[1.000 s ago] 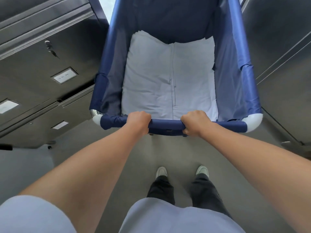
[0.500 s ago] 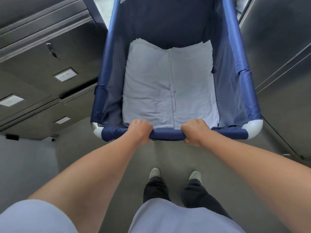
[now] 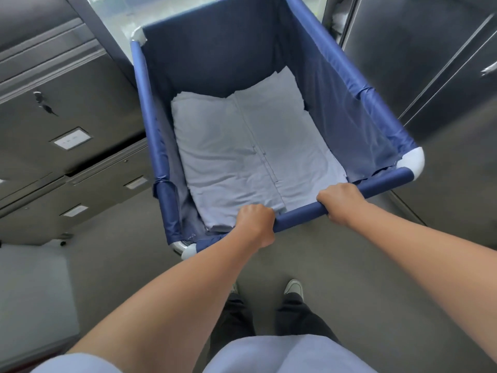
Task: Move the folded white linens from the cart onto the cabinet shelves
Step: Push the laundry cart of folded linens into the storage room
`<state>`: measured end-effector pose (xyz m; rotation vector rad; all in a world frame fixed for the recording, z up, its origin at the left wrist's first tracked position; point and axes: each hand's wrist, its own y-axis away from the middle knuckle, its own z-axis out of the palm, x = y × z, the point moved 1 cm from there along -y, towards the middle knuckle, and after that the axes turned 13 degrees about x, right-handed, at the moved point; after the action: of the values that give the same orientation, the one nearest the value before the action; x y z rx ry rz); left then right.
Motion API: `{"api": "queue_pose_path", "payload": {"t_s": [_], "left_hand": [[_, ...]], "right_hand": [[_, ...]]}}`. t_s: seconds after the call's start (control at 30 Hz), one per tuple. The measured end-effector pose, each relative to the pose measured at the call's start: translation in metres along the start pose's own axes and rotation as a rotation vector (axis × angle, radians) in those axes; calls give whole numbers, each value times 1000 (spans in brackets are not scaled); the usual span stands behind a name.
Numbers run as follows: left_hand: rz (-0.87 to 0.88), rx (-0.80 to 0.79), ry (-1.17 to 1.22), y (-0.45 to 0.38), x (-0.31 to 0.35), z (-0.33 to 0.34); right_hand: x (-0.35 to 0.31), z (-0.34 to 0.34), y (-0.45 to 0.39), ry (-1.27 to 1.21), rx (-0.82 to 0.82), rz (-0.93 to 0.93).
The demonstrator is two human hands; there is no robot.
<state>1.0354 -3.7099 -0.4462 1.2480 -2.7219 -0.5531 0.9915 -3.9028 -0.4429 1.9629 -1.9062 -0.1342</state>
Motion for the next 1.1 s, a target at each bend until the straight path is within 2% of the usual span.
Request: {"api": "queue_pose_path", "payload": {"t_s": [0.17, 0.37, 0.47, 0.53, 0.6, 0.8, 0.9, 1.1], "left_hand": [[10, 42, 9, -6, 25, -2], [23, 36, 17, 2, 15, -6], [36, 62, 116, 5, 6, -5], [-81, 98, 321, 7, -2, -6], [-272, 107, 629, 8, -9, -14], [-611, 327, 1269, 8, -31, -65], [-733, 374, 1598, 7, -40, -96], [-737, 514, 1735, 19, -57, -163]], "right_hand": [[25, 14, 9, 37, 55, 38], [20, 19, 9, 63, 97, 24], [24, 15, 7, -37, 90, -25], [23, 7, 7, -209, 43, -87], [20, -11, 6, -356, 20, -68], [-8, -75, -11, -862, 176, 103], [-18, -104, -20, -1134, 231, 211], [-23, -168, -28, -1503, 329, 238]]}}
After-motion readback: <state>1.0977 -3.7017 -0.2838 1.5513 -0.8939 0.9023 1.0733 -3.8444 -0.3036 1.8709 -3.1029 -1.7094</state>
